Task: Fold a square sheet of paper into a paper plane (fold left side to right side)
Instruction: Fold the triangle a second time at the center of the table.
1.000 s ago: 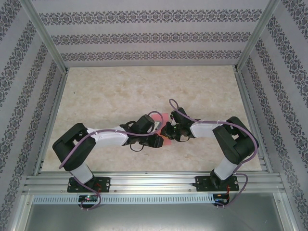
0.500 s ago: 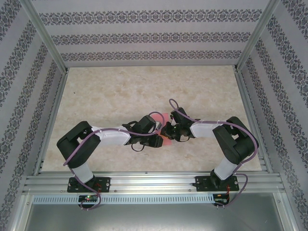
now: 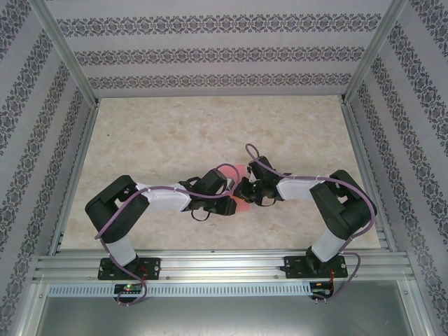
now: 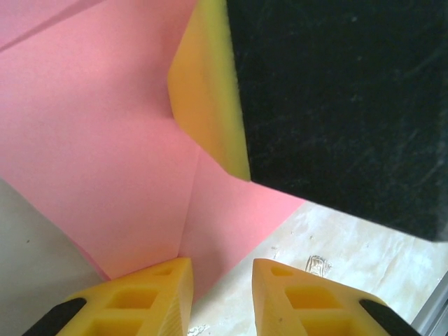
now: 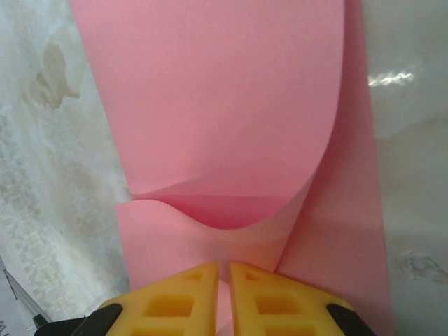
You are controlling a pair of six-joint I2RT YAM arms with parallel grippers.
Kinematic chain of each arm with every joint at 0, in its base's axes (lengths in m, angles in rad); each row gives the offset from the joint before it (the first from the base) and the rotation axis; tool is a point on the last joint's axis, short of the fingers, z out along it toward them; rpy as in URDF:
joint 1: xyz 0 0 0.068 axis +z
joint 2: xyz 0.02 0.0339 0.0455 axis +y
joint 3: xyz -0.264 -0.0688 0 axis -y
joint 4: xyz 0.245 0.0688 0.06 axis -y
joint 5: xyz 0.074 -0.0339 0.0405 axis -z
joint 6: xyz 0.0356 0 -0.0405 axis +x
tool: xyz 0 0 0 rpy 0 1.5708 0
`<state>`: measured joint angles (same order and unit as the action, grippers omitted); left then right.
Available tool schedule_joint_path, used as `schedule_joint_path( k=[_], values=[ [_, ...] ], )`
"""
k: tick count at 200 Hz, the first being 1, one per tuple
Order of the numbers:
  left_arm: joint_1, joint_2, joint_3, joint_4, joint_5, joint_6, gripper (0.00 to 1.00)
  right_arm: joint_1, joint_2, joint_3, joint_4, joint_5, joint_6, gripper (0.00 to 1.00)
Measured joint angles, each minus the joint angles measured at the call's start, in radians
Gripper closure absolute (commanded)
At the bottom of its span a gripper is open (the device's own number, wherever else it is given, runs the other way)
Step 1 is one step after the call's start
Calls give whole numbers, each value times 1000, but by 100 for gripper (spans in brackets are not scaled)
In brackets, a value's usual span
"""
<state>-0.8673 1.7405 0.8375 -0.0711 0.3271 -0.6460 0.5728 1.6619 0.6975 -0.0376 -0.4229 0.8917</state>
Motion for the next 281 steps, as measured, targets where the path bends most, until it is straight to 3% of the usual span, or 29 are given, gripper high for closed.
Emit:
schedule_joint_path(
  k=[73, 165, 281],
  values=[
    [0, -3, -47, 99, 8, -34, 73, -19, -102, -24, -10, -1, -22, 87],
    [0, -3, -50, 102, 7, -40, 75, 8, -2, -26, 45, -12, 8, 89],
    [0, -10, -82, 150, 3, -42, 76, -33, -2, 52, -126, 75, -111, 88]
  ],
)
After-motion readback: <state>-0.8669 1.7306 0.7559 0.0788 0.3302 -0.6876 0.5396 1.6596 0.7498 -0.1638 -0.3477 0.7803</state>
